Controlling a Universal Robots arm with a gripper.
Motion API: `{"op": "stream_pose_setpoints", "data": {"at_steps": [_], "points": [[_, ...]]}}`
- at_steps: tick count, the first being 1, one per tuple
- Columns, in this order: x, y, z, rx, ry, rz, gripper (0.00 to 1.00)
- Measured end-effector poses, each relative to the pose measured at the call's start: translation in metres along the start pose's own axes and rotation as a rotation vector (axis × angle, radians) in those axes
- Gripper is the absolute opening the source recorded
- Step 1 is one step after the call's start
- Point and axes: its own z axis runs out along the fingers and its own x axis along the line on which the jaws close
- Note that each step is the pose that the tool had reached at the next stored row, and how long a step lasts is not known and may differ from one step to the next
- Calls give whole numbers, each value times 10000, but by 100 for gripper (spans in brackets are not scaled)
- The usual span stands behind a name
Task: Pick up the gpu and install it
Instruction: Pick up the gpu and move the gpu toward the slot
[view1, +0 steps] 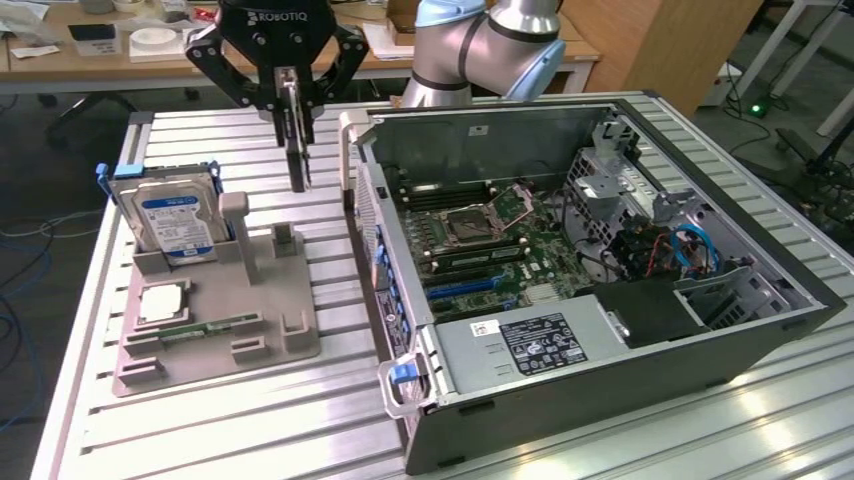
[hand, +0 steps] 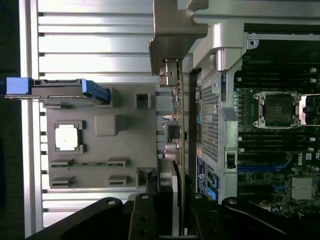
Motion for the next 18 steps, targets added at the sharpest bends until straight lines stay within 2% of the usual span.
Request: {"op": "stream_pose_setpoints", "data": {"at_steps": [18], "points": [[-125, 3, 3, -1, 1, -10, 28]]}}
